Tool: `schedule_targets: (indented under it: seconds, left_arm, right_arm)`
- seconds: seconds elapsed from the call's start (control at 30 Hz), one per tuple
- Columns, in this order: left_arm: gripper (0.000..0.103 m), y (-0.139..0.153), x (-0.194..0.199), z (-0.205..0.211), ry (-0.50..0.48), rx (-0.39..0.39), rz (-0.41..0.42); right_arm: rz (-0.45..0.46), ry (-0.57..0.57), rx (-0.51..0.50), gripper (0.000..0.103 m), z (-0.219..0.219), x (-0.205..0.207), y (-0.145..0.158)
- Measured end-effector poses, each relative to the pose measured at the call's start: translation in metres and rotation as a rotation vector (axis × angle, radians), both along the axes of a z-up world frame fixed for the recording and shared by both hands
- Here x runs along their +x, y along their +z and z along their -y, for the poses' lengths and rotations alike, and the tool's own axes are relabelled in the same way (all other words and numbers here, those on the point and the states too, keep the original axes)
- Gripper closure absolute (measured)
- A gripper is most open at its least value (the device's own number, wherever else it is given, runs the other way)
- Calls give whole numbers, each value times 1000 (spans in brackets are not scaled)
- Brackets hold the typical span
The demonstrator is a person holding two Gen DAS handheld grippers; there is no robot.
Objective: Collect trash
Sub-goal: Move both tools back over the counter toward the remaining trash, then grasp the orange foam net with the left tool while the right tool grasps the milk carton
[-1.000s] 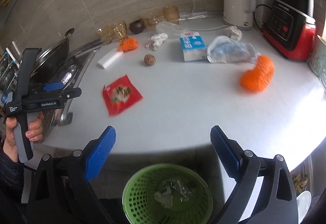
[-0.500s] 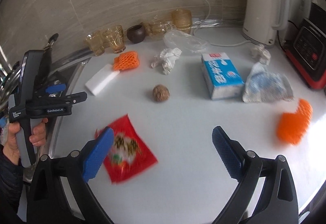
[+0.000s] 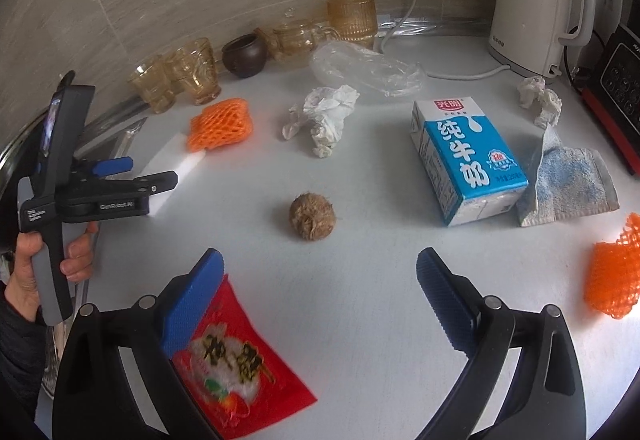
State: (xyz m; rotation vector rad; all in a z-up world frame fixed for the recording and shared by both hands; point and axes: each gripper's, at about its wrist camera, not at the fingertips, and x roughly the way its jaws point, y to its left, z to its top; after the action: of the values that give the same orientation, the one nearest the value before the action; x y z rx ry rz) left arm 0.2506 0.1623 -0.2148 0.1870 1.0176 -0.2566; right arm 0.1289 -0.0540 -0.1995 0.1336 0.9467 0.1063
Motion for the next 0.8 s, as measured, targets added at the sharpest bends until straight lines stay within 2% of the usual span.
schedule_targets:
  seconds: [0.27,0.47,0.5,0.57,0.63,0.77,0.8]
  left_arm:
    - [10,24,29,39,-168,-40,76]
    - [13,6,53,74,-279,17,39]
    - [16,3,54,78,-288,33,38]
    - [36,-4,55,83,-303,62,25]
    - [47,-8,58,88,-309,83,13]
    - [73,-1,63,91,-311,71,23]
    - [75,1,65,91,-297,71,25]
  right_arm:
    - [-3,-34,6,7,10,5,-2]
    - [-4,-68,41,7,24,5,-3]
    - [-2,-71,43,7,25,5,-3]
    - [1,-79,45,7,27,5,-3]
    - [3,-86,46,7,30,6,-3]
    - [5,-92,49,7,33,7,-3]
    - [7,-94,47,7,34,7,-2]
